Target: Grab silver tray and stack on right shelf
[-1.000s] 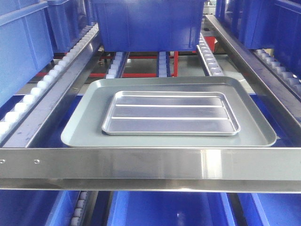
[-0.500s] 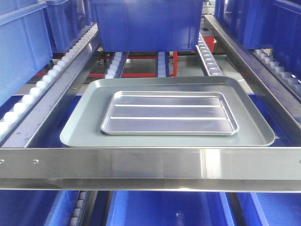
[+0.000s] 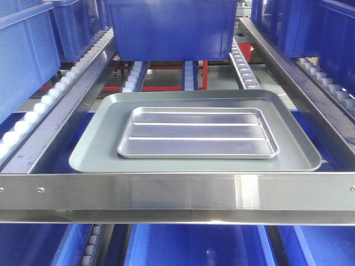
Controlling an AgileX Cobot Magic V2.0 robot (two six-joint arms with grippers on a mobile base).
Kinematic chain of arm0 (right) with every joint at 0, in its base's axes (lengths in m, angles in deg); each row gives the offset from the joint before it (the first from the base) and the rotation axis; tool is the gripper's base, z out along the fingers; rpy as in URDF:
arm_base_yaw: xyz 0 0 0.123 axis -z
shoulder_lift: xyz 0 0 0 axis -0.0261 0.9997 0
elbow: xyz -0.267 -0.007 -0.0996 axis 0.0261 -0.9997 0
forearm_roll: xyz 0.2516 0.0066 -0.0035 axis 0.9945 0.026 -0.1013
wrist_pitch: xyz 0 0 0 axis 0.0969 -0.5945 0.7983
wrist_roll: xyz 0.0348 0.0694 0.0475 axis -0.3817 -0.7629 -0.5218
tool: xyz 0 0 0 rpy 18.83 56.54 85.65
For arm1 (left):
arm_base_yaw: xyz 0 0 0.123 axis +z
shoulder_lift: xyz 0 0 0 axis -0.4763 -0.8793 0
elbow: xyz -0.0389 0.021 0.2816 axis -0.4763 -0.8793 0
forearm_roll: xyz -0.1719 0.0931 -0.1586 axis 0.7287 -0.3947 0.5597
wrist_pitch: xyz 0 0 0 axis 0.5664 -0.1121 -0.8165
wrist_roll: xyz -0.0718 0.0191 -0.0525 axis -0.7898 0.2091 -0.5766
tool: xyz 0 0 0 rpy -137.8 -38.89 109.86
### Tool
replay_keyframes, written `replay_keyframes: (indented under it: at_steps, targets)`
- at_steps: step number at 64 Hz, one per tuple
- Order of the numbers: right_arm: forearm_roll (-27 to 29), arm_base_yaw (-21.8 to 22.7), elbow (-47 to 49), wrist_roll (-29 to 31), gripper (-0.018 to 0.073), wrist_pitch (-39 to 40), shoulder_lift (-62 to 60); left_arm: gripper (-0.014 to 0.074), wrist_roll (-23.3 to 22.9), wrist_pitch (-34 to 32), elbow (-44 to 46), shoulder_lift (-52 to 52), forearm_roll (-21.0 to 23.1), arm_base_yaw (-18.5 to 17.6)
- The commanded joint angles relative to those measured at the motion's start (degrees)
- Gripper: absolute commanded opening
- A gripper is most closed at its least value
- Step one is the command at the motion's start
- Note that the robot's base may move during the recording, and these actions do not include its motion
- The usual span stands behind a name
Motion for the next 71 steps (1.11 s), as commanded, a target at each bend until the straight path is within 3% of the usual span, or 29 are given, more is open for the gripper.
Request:
replay_keyframes:
  at_steps: [1, 9, 71]
  targets:
    - [0.37, 0.57, -1.71, 0.72, 0.0066, 8.92, -2.06, -0.0092, 0.05, -5.26, -1.04, 0.94, 0.04, -0.03]
    - [0.37, 0.52, -1.9, 0.66, 0.0066, 6.16, -2.26, -0.0092, 0.05, -5.16, -1.04, 0.84, 0.04, -0.03]
    - [0.37, 0.52, -1.9, 0.66, 0.0066, 6.13, -2.21, -0.0092, 0.05, -5.16, -1.04, 0.73, 0.04, -0.03]
